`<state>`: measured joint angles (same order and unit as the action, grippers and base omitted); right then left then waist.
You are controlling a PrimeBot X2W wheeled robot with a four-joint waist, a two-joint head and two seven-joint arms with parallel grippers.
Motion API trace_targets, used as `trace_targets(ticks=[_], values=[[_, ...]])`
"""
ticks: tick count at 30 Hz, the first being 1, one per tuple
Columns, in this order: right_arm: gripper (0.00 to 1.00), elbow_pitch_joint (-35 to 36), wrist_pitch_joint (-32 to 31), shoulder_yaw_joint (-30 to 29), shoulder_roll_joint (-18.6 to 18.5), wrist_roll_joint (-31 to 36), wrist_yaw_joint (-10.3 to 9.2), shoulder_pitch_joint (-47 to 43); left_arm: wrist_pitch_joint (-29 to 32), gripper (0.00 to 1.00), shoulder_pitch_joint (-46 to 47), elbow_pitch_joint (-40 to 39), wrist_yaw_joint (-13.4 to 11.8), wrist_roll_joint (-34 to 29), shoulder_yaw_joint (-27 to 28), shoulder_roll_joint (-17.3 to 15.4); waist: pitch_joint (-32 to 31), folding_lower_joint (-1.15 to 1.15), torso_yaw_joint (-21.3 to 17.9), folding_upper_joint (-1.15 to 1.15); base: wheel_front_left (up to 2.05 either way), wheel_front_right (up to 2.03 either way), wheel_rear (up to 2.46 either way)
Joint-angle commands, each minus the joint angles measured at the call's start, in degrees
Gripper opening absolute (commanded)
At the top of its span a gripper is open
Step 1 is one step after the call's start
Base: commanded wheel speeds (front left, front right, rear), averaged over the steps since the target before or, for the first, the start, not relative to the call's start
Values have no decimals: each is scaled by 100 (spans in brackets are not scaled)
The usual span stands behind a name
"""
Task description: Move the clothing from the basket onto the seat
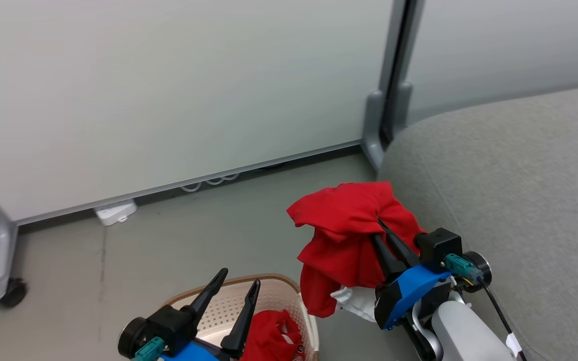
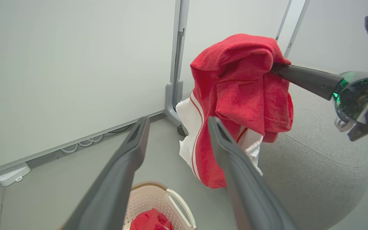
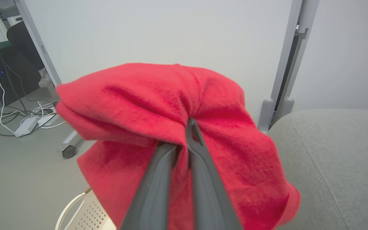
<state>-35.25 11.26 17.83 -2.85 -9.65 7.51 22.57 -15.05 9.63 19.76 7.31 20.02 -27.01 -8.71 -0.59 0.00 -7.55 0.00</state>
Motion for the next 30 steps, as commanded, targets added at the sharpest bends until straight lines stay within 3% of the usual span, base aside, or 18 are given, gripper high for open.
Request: trace_targets(ticks=[1, 17, 30], values=[[0, 15, 8, 8, -5, -4, -4, 34, -19, 100, 32, -24, 20, -25, 0, -31, 43, 0, -351, 0, 0, 0, 0], [0, -2, 55, -26, -5, -74, -4, 46, -19, 100, 112, -51, 21, -4, -118, -65, 171, 0, -1691, 0, 0, 0, 0], [0, -79, 125, -97, -4, -109, -4, -32, -19, 100, 172, -41, 21, 27, -205, -108, 236, 0, -1782, 0, 0, 0, 0]])
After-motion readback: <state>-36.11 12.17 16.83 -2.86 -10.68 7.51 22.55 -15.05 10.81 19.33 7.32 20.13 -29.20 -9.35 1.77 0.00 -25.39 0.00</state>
